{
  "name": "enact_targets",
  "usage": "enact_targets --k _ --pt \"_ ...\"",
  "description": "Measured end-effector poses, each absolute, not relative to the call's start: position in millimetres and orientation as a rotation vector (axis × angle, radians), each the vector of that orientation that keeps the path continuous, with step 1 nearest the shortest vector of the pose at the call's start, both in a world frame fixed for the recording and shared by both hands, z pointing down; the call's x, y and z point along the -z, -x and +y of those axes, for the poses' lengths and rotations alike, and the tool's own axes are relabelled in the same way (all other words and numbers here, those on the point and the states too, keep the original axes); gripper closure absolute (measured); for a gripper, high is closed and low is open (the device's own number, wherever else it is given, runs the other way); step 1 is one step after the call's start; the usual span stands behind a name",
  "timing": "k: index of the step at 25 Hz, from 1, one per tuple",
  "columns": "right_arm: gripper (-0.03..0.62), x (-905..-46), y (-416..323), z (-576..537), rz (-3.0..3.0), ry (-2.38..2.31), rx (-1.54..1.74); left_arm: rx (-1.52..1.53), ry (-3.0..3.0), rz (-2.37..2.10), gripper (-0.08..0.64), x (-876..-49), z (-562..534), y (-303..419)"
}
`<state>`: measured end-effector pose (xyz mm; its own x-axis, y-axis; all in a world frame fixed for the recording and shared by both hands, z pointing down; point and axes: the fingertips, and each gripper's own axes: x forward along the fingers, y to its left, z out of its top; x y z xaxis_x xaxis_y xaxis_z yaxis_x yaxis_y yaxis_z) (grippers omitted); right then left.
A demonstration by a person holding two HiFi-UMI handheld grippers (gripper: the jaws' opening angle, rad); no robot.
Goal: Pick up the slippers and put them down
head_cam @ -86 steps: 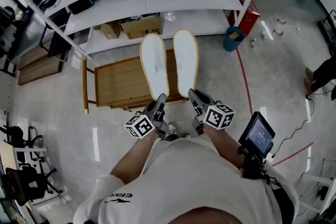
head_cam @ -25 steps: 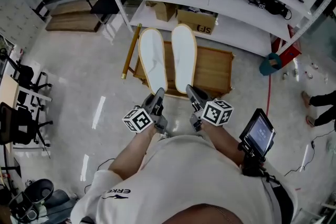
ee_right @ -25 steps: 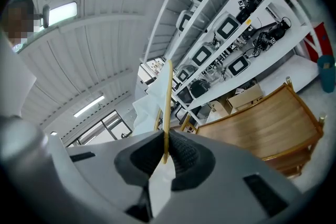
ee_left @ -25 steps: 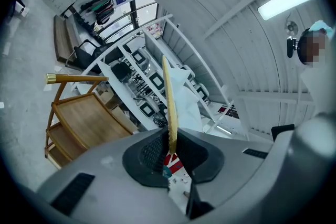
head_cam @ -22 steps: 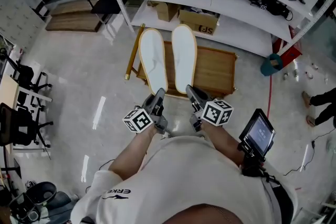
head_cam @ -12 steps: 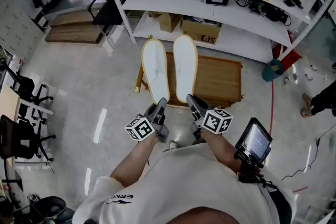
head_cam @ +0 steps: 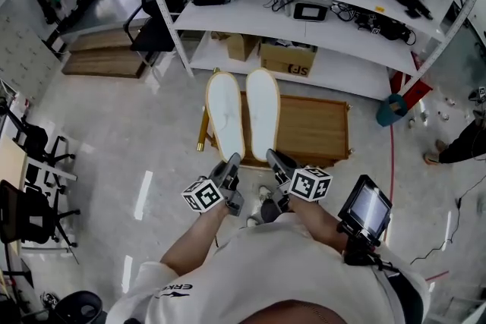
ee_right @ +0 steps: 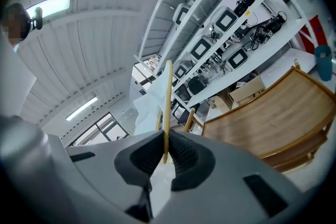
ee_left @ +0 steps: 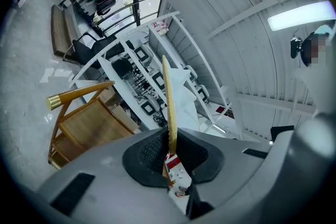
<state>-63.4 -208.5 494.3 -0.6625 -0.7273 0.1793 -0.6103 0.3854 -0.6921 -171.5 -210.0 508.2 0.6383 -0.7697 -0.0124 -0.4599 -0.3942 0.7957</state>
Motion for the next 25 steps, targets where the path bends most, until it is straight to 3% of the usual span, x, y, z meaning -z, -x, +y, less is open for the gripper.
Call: enact_targets --k 25 --pt "0.563 -571 71 -276 2.422 1.204 1.442 0.379 -1.845 -1.0 0.528 -593 -265 183"
